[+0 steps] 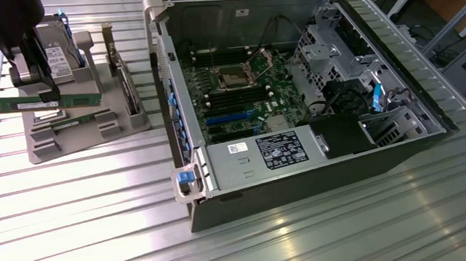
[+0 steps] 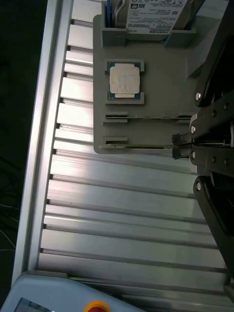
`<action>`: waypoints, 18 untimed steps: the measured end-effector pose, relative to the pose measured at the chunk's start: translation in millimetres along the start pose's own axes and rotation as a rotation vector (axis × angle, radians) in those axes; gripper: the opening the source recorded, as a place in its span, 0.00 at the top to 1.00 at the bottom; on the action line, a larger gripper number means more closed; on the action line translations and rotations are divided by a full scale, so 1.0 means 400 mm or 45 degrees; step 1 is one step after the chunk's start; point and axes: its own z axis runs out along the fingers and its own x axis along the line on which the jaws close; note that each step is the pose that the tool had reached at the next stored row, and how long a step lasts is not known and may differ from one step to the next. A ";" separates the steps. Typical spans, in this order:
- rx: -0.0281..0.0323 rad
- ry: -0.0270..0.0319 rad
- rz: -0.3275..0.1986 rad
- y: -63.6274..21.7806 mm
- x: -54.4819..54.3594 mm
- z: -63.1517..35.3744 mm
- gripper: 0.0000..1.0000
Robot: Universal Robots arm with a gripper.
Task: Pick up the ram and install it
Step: 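Pick up the ram and move it above insertion slot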
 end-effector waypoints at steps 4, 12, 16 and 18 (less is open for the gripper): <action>-0.0005 0.0038 0.000 0.000 0.000 -0.001 0.88; -0.0022 0.0153 0.000 0.000 0.000 -0.003 0.88; -0.0029 0.0202 0.000 0.000 0.000 -0.004 0.88; -0.0035 0.0244 0.000 0.000 0.000 -0.005 0.88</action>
